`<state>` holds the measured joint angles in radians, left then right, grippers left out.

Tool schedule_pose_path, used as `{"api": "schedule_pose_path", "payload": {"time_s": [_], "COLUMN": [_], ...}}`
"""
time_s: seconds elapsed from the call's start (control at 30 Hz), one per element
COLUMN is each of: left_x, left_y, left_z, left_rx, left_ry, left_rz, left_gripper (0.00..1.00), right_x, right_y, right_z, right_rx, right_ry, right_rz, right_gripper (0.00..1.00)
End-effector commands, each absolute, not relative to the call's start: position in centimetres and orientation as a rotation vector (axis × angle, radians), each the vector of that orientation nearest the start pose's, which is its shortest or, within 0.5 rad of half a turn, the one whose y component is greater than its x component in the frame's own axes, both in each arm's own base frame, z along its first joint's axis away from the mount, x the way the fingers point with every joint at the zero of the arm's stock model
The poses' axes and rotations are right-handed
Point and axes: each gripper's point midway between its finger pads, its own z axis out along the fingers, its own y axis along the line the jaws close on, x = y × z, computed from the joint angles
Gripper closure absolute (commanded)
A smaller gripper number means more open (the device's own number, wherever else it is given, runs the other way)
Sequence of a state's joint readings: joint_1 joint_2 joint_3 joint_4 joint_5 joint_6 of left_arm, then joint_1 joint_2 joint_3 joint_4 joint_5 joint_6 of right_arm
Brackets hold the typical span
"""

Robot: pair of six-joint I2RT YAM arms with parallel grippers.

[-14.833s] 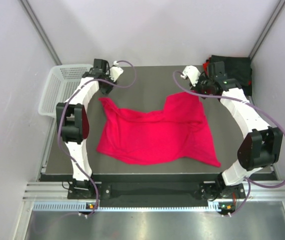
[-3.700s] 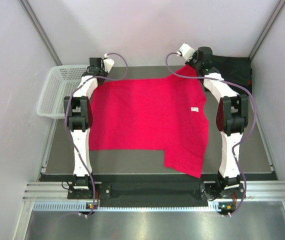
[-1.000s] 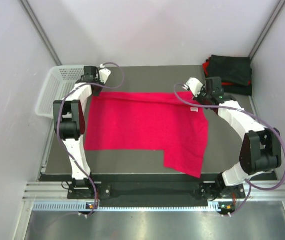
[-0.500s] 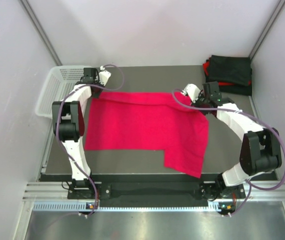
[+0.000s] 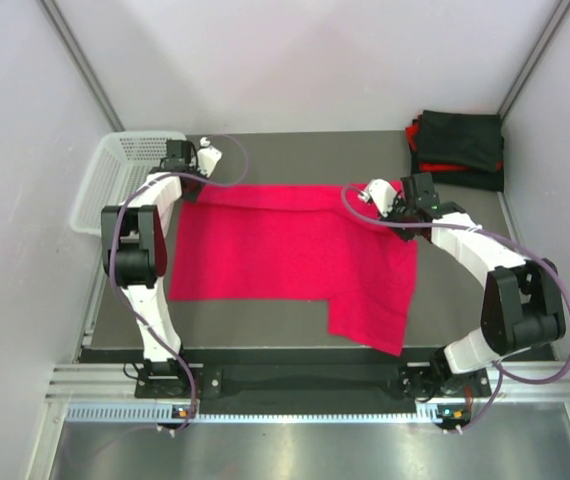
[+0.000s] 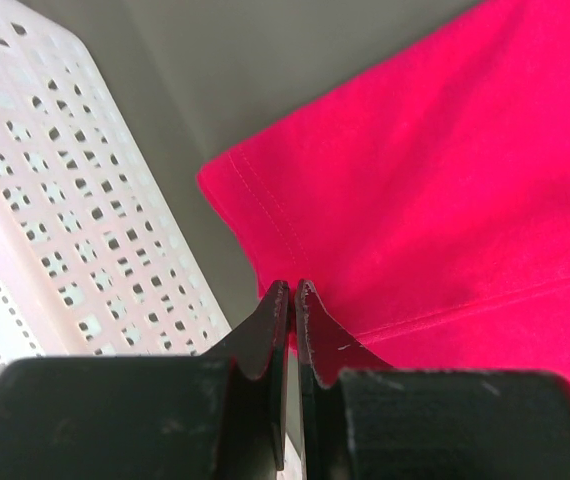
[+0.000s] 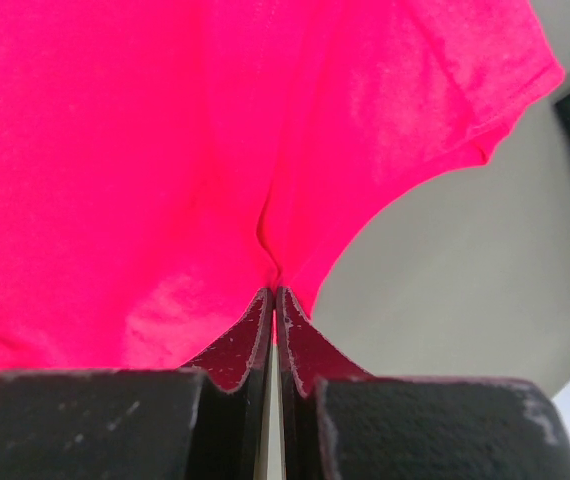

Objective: Fold and stack the t-shirts
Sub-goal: Fold the tshirt

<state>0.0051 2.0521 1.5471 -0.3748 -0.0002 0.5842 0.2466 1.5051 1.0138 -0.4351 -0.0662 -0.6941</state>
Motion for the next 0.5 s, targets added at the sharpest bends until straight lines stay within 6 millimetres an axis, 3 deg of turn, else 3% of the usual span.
{"api": "schedule_pose_path", "payload": {"time_s": [0.0,0.47], "left_x": [50.7,49.3], "left_y": [5.3,6.7], "left_z": [8.9,8.4], "left_rx": [0.673,0.674], "left_ry": [2.362,2.386], "left_rz": [0.366,0.46], "left_gripper": [1.0,1.0], "right_x": [36.1,33.3], "right_y": [8.9,9.0], "right_z": [10.8,8.2], "right_rx": [-1.14,-1.207], "right_ry": [2.167,2.214], "right_rz": [-0.065,-0.024], "right_gripper": [1.0,1.0]}}
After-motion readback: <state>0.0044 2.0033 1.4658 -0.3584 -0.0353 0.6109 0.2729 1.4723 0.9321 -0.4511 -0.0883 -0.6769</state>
